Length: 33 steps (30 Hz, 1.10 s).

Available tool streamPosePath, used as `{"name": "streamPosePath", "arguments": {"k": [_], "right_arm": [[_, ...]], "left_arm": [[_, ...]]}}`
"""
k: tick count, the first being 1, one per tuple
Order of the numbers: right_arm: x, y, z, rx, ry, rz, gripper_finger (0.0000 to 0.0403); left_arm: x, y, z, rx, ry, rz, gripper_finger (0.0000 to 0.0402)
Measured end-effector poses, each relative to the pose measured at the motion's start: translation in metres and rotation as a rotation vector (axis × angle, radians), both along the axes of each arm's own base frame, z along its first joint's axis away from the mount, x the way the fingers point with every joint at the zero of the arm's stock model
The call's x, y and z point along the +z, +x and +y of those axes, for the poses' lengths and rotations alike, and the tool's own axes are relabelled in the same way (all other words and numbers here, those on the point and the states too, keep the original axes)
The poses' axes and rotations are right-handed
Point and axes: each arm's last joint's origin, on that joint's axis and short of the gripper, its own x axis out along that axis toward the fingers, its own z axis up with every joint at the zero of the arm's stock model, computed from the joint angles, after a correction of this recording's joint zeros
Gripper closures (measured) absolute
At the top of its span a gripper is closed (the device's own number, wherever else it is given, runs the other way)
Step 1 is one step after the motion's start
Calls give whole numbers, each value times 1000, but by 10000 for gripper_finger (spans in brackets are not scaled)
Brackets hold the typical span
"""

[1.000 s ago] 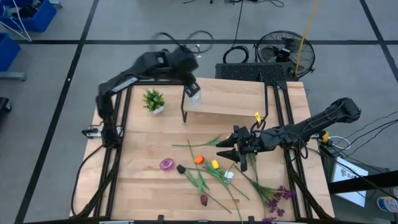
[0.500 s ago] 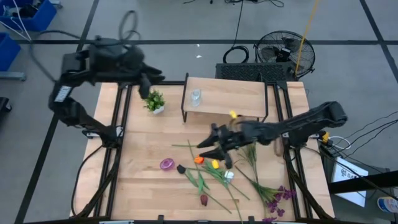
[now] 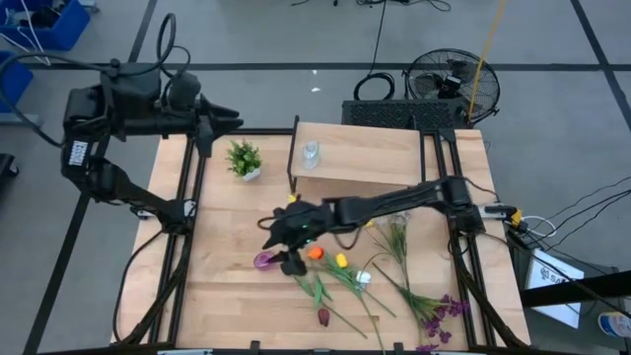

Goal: Pick and place flowers into a vace then onto a shelf
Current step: Put the purple vase on the shelf

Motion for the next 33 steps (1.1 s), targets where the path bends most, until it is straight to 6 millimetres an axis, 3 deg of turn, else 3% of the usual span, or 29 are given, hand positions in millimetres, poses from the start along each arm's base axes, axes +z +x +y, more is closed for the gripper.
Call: {"name": "streamPosePath", "arguments": {"k": [6,10,18,33], "right_arm": [[-40,17,1,-65,-53,34,232],[-53,21,-2,-110,-145,30,232],[-75,25,-4,-120,-135,84,232],[-85,15,-5,-145,-154,227,232]], "left_arm": [[0,1,-2,-15,9,5,256],[0,1,-2,-20,23,9,256],[-2,0,-2,-27,37,30,256],[-5,-1,-2,-33,43,71,256]]}}
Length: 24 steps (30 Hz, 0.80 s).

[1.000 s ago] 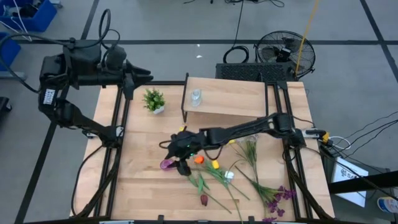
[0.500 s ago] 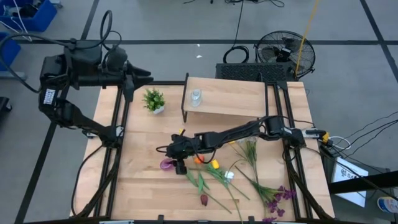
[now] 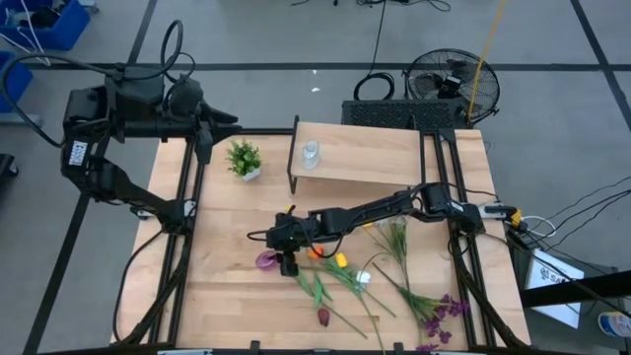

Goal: Pick and place flowers into a vace then onto a shelf
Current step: Put the purple vase on the shelf

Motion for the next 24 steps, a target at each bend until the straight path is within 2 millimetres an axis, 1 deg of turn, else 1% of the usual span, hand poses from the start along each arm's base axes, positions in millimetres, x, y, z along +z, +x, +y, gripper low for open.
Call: {"name": "streamPosePath", "arguments": {"k": [5,10,13,15,17,19,24], "right_arm": [[11,-7,0,-14,12,33,232],[26,-18,-3,-12,-5,86,232],[33,-16,-3,-2,-20,31,232],[40,-11,-4,-7,-40,-53,232],[45,-9,-4,-16,-54,-96,232],[44,-9,-4,-16,-56,-90,232],[31,-17,-6,-21,-66,45,232]], "left_arm": [[0,0,0,-10,20,7,256],[0,0,0,-11,21,6,256],[0,0,0,-10,20,6,256],[0,0,0,-10,20,6,256],[0,0,0,-10,20,6,256],[0,0,0,-10,20,6,256],[0,0,0,-10,19,6,256]]}}
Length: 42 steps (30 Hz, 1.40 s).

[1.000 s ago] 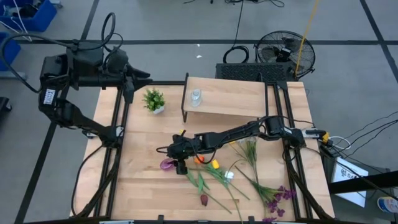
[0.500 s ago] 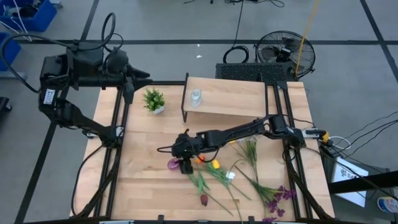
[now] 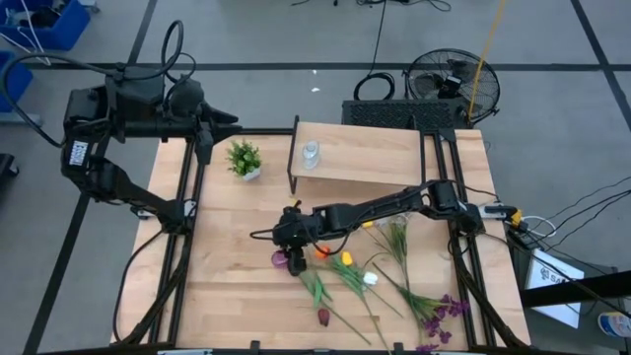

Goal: Pick and place flowers into a vace then onto a shelf
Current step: Put the purple vase on the shelf

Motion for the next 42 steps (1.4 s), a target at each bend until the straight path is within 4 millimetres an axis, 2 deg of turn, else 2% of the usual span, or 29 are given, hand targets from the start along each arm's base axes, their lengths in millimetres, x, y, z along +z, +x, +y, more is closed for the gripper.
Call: {"name": "streamPosePath", "arguments": {"k": [13,21,24,30,38,42], "right_arm": [[-10,-4,2,-25,33,19,232],[-15,-4,3,39,-17,23,232],[-15,-4,4,117,-11,21,237],[-16,-6,10,263,25,20,274],[-32,-12,6,220,41,66,342],[-31,-13,8,220,56,63,382]], "left_arm": [[0,0,0,1,0,-1,256],[0,0,0,-1,4,1,256],[0,0,0,-1,5,1,256],[0,0,0,-2,8,2,256],[0,0,0,-2,8,2,256],[0,0,0,-2,8,2,256]]}}
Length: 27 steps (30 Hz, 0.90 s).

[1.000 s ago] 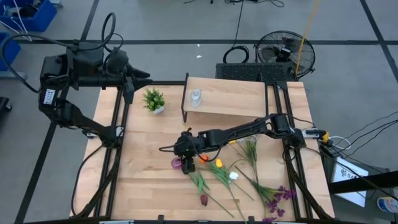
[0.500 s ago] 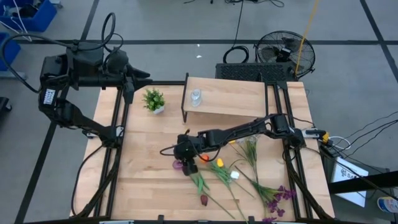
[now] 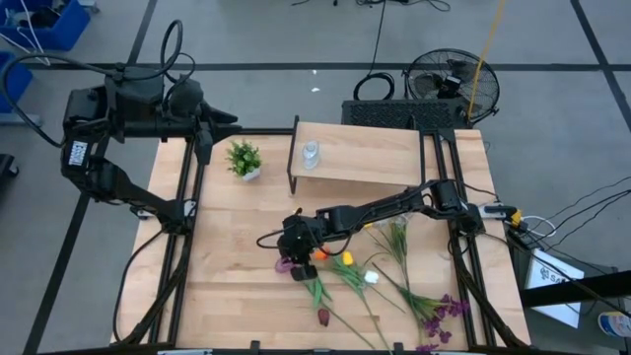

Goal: Pick and place flowers into a vace then onto a shelf
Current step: Put the purple vase on the shelf

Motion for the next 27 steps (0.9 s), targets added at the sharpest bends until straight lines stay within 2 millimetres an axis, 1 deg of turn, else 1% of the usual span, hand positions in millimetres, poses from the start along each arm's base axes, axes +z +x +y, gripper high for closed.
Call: {"name": "streamPosePath", "arguments": {"k": [1,5,7,10,13,17,20,24,27], "right_arm": [[3,0,0,-10,16,-5,388],[10,-1,1,-33,36,-14,389],[19,-5,0,-36,34,-21,389],[36,-12,-1,-43,26,-24,390],[63,-23,-4,-65,22,-42,390],[104,-47,-7,-102,47,-41,391],[134,-70,-12,-158,63,-30,391],[180,-114,-25,-227,37,-31,390],[206,-150,-40,-297,6,-21,390]], "left_arm": [[0,0,0,0,0,0,256],[0,0,0,0,0,0,256],[0,0,0,0,0,0,256],[0,0,0,-3,6,2,256],[0,0,0,-10,20,6,256],[0,0,0,-10,21,7,256],[0,0,0,-10,21,7,256],[0,0,0,-10,22,7,256],[0,0,0,-6,13,4,256]]}}
